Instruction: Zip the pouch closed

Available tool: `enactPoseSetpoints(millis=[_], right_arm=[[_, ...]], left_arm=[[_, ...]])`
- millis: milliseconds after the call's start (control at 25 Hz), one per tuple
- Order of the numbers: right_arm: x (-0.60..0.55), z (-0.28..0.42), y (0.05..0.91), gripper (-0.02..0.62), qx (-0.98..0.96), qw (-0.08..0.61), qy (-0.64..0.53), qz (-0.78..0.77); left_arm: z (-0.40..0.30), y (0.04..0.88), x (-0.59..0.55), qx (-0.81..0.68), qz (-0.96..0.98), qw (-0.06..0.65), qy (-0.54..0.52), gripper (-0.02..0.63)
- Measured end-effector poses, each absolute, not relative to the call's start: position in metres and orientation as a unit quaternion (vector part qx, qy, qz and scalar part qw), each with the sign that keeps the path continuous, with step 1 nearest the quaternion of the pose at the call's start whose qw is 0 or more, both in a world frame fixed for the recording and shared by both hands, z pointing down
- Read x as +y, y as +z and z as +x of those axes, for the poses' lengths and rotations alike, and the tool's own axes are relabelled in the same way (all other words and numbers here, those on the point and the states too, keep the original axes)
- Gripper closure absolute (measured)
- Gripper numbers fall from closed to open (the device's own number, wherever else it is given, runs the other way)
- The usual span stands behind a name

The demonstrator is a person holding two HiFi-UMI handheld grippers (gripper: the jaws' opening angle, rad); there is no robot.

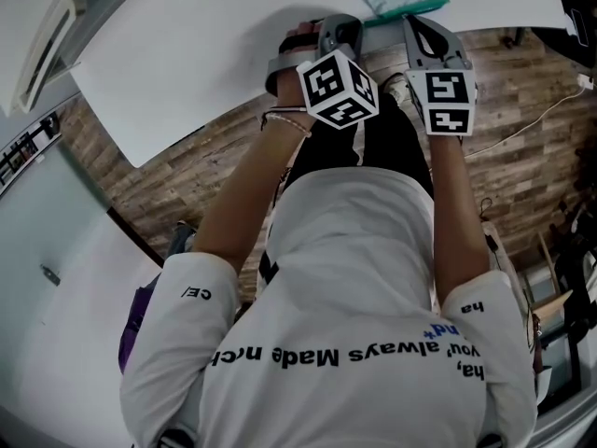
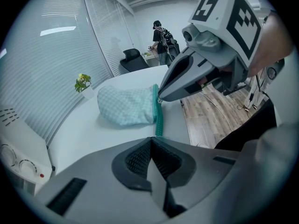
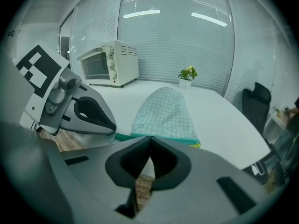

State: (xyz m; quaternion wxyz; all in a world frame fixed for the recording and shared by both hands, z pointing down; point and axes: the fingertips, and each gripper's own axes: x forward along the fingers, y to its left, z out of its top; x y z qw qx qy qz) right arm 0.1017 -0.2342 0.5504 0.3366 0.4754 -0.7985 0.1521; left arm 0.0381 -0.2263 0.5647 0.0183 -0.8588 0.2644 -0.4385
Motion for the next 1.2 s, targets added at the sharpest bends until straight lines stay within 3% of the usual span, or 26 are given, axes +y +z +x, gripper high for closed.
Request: enactPoseSetpoints(millis=[1200], right_arm=[[-0.24, 0.139, 0.549, 0.586, -0.784, 0.344, 0.142, 0.498]], left_arm=[[0.037, 0.565, -0.226, 0.267, -0.856, 0.017, -0.442, 0.588]])
